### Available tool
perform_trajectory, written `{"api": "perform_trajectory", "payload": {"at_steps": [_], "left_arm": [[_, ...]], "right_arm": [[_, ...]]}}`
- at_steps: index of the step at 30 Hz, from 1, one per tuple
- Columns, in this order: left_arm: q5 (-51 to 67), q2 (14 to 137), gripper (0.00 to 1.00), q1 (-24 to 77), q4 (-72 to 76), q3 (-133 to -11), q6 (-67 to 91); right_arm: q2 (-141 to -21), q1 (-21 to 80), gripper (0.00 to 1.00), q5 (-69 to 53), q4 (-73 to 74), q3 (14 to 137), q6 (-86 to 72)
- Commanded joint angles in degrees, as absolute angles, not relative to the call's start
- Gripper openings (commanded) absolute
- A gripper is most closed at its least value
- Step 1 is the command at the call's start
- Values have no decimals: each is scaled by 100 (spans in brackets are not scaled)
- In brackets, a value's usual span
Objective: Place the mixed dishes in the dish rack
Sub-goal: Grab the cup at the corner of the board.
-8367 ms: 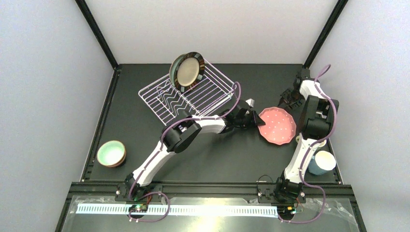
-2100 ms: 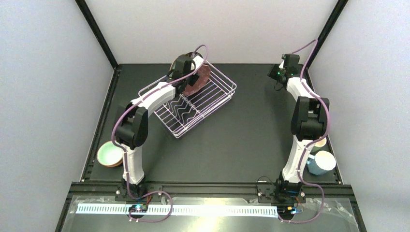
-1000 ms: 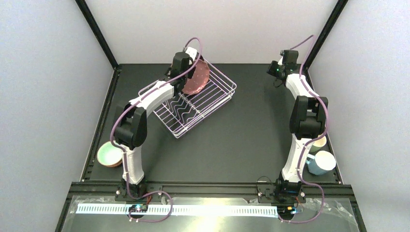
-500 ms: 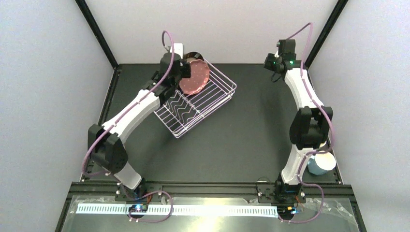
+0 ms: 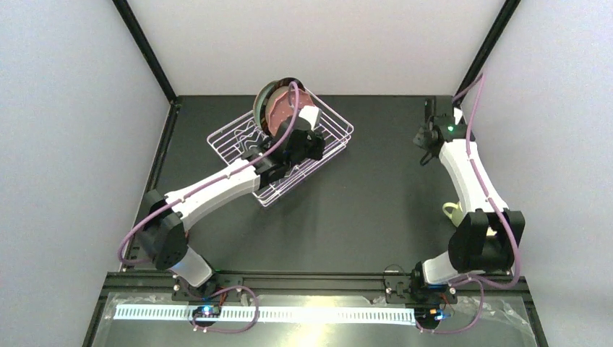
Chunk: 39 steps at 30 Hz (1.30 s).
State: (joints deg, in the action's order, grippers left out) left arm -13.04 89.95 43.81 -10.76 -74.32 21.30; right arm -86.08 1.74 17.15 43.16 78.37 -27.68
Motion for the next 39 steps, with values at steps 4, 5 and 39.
{"api": "perform_trajectory", "payload": {"at_steps": [4,5,39], "left_arm": [[-670,8596,64,4630,-788,-7014,2517],[-578,8576,64,4639,-782,-6990,2530],[-31,8519,65,4799,-1327,-6892,2321]], "right_arm": [[-7690,20,84,2124,5098,6905,-3770],[-7594,-139,90,2102,5089,6772,-3818],[-7279,-1823,90,1976,4563,5569,-3904]]}}
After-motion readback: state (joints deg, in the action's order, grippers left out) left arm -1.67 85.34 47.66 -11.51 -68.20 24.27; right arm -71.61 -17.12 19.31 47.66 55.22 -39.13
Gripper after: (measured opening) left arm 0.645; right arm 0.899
